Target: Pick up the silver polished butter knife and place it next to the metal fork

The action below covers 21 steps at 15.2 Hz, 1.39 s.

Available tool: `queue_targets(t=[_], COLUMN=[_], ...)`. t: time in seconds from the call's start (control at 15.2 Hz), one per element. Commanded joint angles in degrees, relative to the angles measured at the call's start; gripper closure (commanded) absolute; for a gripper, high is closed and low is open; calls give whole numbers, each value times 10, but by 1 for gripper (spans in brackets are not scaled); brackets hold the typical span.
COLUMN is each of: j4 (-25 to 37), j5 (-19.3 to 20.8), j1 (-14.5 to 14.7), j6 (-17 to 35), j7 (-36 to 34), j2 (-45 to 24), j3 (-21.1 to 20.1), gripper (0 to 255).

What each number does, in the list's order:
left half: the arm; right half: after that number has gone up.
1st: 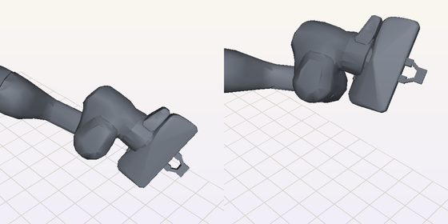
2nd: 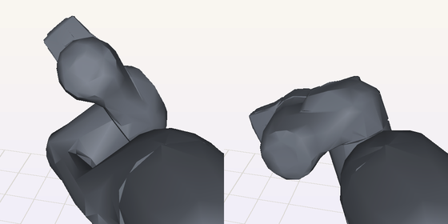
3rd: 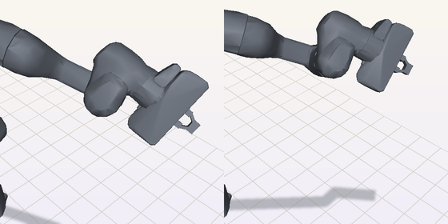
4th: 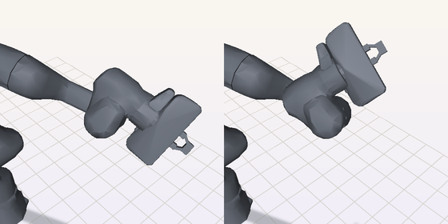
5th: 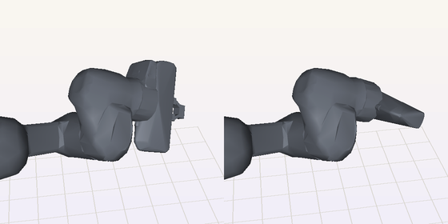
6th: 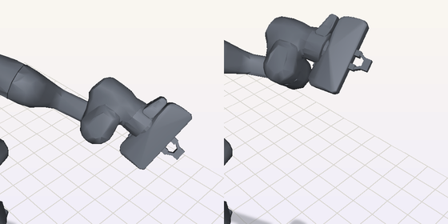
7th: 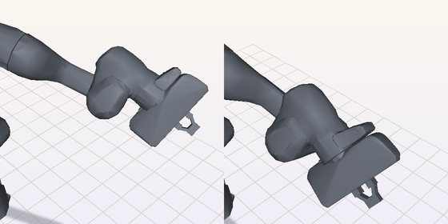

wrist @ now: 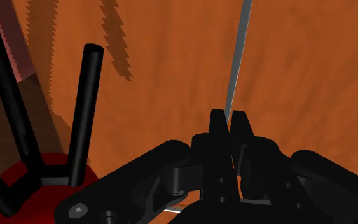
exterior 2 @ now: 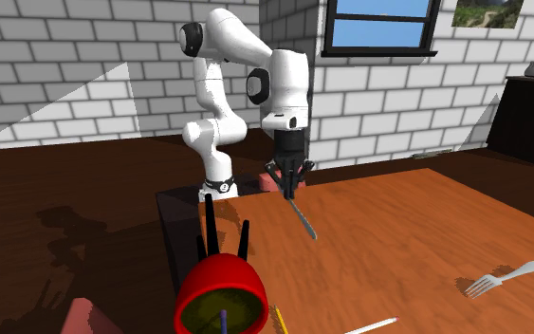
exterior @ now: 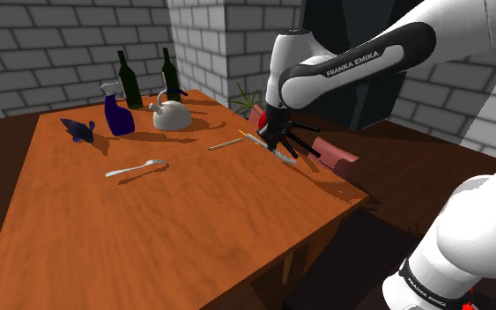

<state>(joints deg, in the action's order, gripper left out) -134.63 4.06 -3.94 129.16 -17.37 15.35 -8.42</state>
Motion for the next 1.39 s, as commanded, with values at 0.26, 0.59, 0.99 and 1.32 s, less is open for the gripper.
queue_targets(t=[0.26,0.59,0.99,1.32], j4=[128,253,435,640], j5=[27,61,100,127], j1=[14,34,74,123], j6=[-18,-50,-111,-189], j7=[-68,-119,-165,-184], j2=[-117,-219,-352,-485], j3=[-38,-58,-66,-63], gripper=[255,255,255,255])
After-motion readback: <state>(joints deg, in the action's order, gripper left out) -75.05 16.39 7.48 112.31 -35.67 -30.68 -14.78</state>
